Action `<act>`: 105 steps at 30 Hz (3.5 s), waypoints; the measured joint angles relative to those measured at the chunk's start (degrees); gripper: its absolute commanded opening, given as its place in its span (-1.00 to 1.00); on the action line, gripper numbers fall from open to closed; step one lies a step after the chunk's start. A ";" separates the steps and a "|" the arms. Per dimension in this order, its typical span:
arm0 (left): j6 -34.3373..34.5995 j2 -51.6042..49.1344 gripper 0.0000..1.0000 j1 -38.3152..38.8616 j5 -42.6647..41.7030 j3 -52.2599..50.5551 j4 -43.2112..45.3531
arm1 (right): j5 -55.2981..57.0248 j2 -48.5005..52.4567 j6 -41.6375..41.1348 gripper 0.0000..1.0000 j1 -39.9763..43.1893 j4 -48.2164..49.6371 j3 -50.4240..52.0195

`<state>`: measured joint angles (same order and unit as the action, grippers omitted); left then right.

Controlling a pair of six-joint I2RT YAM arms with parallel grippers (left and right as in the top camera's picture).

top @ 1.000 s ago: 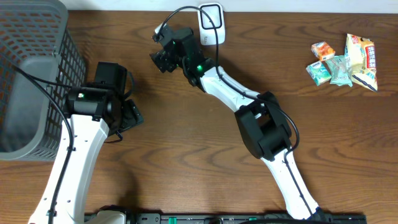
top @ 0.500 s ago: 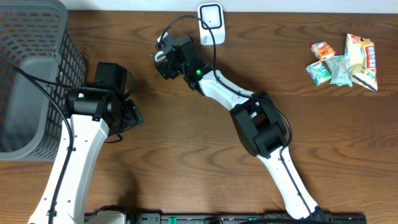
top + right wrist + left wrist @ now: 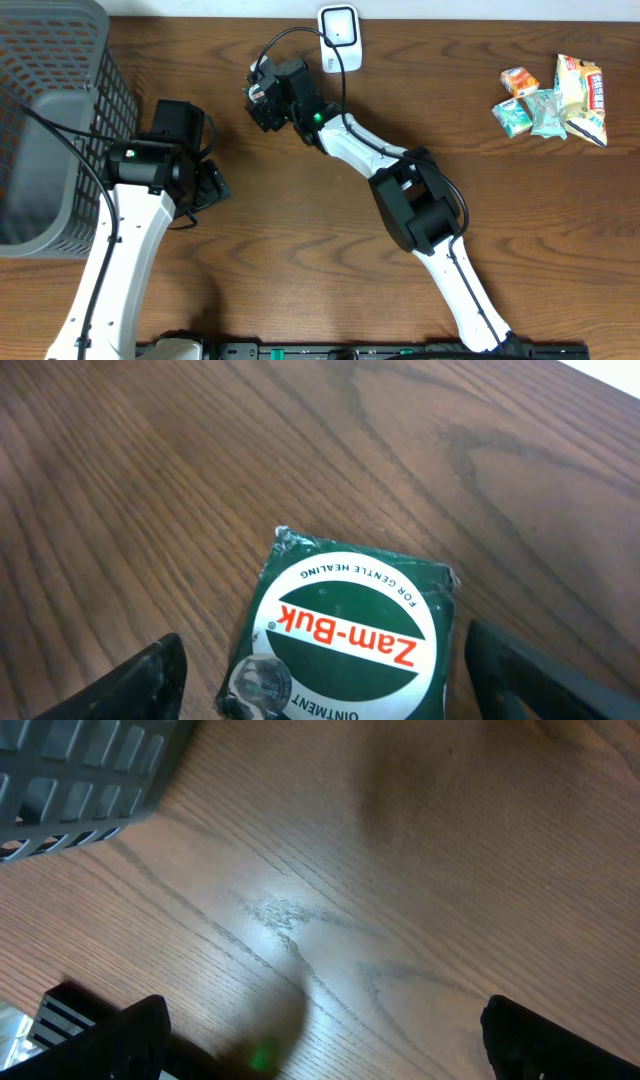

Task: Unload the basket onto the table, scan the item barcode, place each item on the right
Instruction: 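Grasp the green Zam-Buk tin with the right gripper, then lift and rotate the Zam-Buk tin toward the scanner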

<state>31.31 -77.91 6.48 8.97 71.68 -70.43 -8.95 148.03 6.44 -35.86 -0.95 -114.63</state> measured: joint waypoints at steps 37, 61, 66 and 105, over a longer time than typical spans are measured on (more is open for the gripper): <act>0.00 0.00 0.95 0.00 0.00 0.00 0.00 | 2.78 0.00 -4.59 0.30 -0.52 -2.86 0.00; 0.00 0.00 0.95 0.00 0.00 0.00 -0.02 | 3.04 -3.54 -4.96 -0.04 -0.55 -16.17 0.00; 0.00 0.00 0.95 0.00 0.00 0.00 0.00 | 3.10 -7.69 -5.01 -0.06 -0.55 -26.82 0.02; 0.00 0.00 0.95 0.00 0.00 0.00 0.00 | 3.37 -16.20 -4.59 0.99 -0.81 -41.03 0.00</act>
<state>31.31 -77.91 6.48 8.97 71.68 -70.43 -5.58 131.83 1.85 -36.67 -41.98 -114.63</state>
